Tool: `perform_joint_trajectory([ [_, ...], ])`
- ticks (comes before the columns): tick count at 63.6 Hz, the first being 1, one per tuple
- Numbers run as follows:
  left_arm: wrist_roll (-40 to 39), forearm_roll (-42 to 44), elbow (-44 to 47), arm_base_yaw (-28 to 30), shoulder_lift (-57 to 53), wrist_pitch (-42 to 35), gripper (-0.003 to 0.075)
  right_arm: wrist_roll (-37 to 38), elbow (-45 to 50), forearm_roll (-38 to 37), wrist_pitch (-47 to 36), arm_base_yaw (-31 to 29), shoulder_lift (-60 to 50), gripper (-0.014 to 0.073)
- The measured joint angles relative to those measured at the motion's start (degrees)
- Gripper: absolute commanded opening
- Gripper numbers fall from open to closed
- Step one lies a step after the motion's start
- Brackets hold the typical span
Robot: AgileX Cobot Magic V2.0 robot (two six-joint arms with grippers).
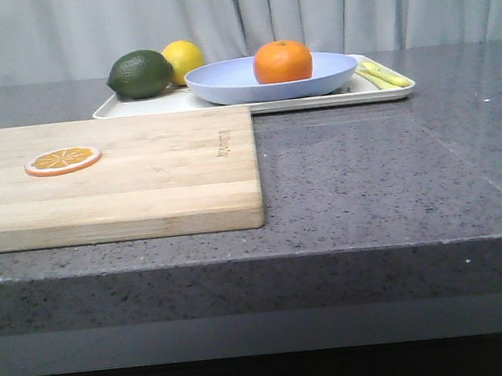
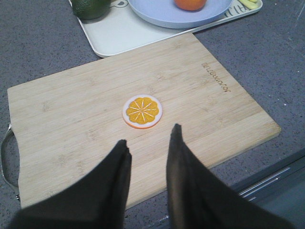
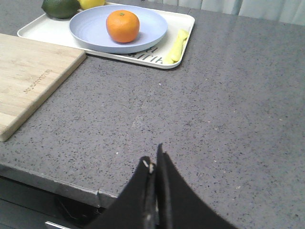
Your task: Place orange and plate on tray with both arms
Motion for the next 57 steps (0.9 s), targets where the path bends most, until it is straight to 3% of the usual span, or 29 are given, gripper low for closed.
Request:
perform_joint_trajectory([
  [2, 0.00, 0.00, 0.00, 0.00, 0.00, 0.00, -0.0020, 0.00, 0.00, -0.87, 0.00, 0.00, 0.00, -0.0065],
  [13, 0.00, 0.00, 0.00, 0.00, 0.00, 0.00, -0.0020, 0.00, 0.00, -4.40, 0.00, 0.00, 0.00, -0.0065],
  [49, 0.00, 0.00, 0.71, 0.00, -0.81, -0.40, -0.0020, 0.00, 0.00, -4.83, 0.00, 0.00, 0.00, -0.0065],
  [57, 0.00, -0.61, 3.58, 2.70, -4.17, -0.50, -0.0020, 0.00, 0.00, -4.83, 0.00, 0.00, 0.00, -0.0065],
])
